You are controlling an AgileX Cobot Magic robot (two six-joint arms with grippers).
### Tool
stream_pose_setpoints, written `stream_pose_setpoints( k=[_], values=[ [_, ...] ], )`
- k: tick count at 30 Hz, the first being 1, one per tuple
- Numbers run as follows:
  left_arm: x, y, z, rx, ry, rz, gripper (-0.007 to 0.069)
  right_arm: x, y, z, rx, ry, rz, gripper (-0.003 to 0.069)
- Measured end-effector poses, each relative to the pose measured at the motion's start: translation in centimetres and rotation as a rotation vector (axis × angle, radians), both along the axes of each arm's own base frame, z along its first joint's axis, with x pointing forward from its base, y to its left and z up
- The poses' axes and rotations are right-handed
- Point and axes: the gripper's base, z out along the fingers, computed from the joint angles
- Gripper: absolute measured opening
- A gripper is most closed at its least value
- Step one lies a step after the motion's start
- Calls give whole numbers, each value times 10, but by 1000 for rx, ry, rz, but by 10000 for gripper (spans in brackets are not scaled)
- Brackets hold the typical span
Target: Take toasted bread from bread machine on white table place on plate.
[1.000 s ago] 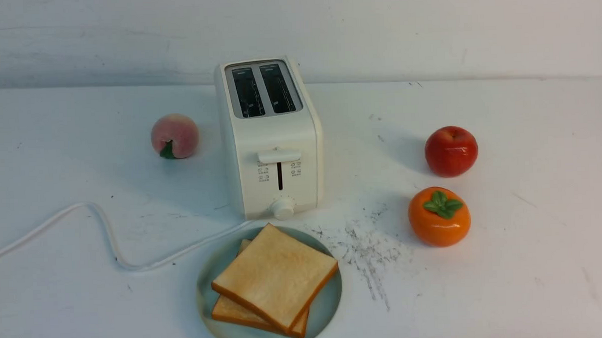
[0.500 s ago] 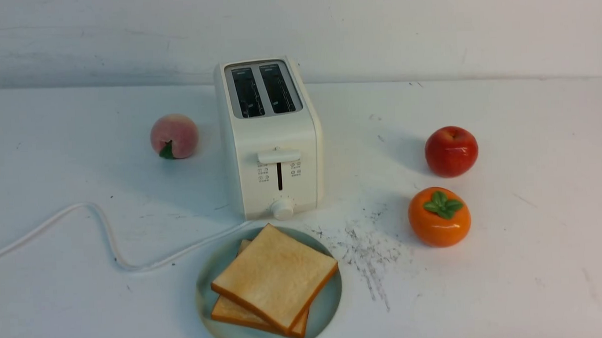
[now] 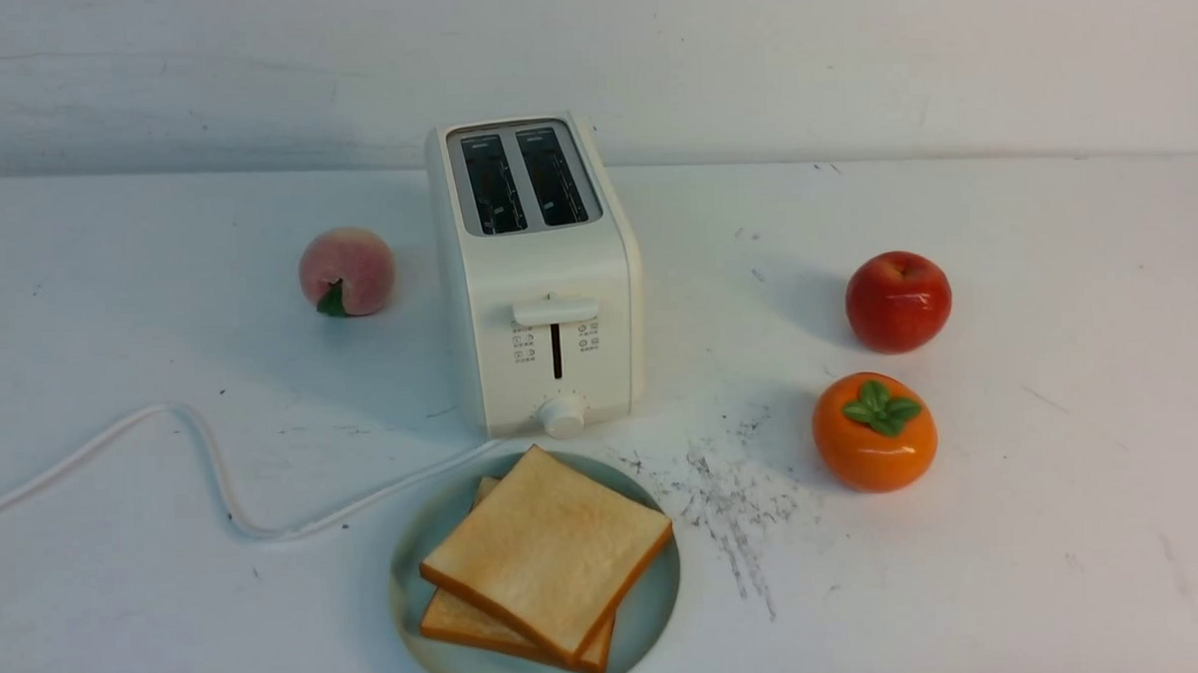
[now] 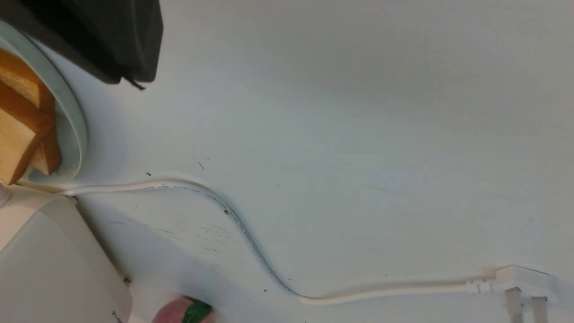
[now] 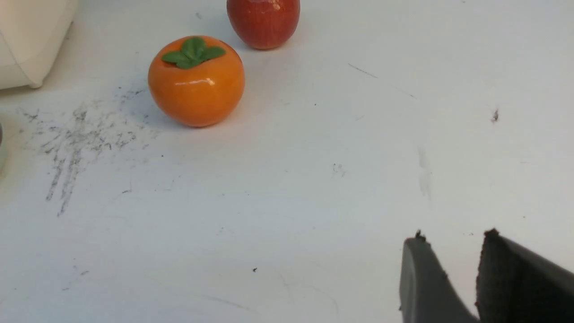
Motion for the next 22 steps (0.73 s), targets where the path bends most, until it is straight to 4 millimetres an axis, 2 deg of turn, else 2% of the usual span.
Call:
stream_pose_setpoints(
  k=[22],
  values=[
    [0,0,0,1,0,0,16,0,0,0,0,0,0,230]
  ],
)
